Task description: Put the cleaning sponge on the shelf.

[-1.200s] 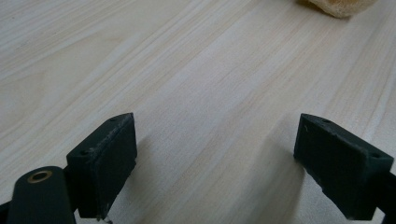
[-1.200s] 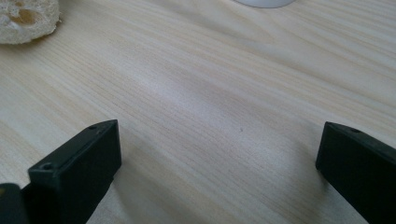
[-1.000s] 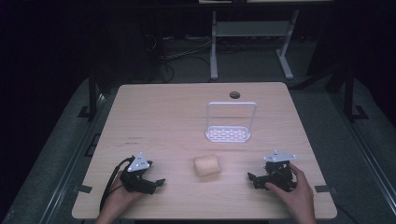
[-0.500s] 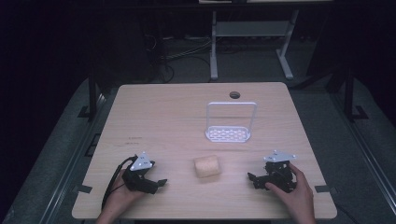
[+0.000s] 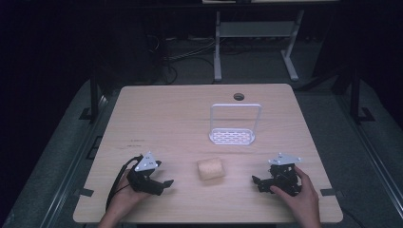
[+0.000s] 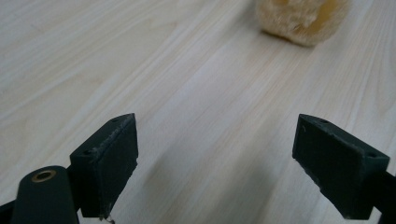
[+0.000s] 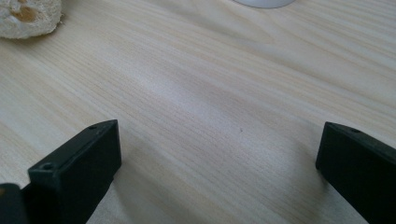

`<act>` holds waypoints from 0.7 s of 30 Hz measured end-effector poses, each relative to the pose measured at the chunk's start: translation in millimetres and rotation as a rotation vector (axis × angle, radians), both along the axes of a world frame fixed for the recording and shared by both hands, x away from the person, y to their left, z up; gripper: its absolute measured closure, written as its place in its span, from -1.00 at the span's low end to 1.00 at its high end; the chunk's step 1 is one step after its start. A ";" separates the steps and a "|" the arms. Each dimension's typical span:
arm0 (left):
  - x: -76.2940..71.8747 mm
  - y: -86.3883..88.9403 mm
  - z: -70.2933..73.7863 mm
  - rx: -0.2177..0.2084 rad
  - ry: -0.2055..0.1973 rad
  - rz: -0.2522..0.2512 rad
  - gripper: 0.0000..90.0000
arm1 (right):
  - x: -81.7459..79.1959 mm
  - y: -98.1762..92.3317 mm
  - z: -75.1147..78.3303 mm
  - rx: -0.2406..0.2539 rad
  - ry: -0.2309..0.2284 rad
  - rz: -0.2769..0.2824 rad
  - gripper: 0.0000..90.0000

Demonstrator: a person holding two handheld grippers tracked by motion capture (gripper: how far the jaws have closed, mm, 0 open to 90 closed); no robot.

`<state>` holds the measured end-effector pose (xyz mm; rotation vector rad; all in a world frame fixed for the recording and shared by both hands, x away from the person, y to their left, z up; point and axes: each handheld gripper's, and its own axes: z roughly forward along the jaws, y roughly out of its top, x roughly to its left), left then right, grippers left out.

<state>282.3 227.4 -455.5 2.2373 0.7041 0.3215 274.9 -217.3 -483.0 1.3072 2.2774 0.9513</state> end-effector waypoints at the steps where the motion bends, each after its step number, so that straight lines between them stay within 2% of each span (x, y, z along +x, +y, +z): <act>1: 0.0 -1.0 1.2 -0.004 -0.001 -0.003 -0.69 | 0.0 0.0 0.0 0.000 0.000 0.000 -1.00; 9: 1.8 -7.7 7.4 -0.010 -0.004 -0.023 -0.69 | 0.0 0.1 0.0 0.001 0.001 -0.001 -1.00; 14: 4.9 -12.6 12.4 -0.035 -0.003 -0.038 -0.69 | 0.1 -0.3 0.0 -0.003 -0.002 0.003 -1.00; 21: 5.8 -20.4 14.8 -0.022 -0.004 -0.061 -0.69 | 0.1 -0.3 0.0 -0.002 -0.001 0.003 -1.00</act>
